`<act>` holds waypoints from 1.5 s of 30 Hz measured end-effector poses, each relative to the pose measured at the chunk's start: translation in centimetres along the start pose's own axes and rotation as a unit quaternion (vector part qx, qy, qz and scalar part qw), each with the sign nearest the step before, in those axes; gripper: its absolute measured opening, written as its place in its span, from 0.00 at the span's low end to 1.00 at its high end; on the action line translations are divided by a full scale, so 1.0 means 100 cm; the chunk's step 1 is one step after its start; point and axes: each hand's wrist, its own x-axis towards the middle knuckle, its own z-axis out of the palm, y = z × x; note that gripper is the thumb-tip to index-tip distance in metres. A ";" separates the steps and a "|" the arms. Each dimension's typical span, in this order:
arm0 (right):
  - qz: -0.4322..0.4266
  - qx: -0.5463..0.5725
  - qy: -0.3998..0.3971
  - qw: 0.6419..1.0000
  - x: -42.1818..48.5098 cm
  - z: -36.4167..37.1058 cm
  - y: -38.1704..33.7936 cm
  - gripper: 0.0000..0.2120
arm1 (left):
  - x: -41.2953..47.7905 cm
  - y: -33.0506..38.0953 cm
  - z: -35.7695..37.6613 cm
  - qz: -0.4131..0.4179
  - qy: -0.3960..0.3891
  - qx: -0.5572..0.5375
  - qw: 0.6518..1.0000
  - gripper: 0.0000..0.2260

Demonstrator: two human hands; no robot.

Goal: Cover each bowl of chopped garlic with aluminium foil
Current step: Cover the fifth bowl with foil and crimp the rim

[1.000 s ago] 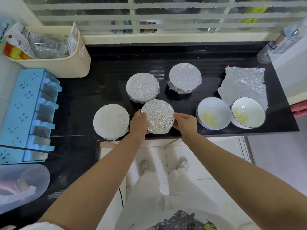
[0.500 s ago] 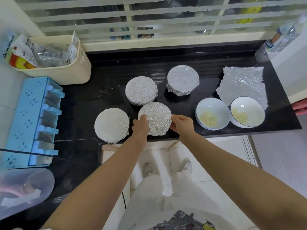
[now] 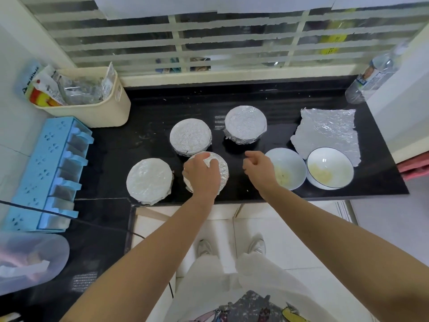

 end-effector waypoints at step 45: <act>-0.003 -0.602 -0.153 0.783 0.103 -0.135 0.038 0.28 | 0.009 0.014 0.117 -0.145 -0.231 0.023 0.962 0.16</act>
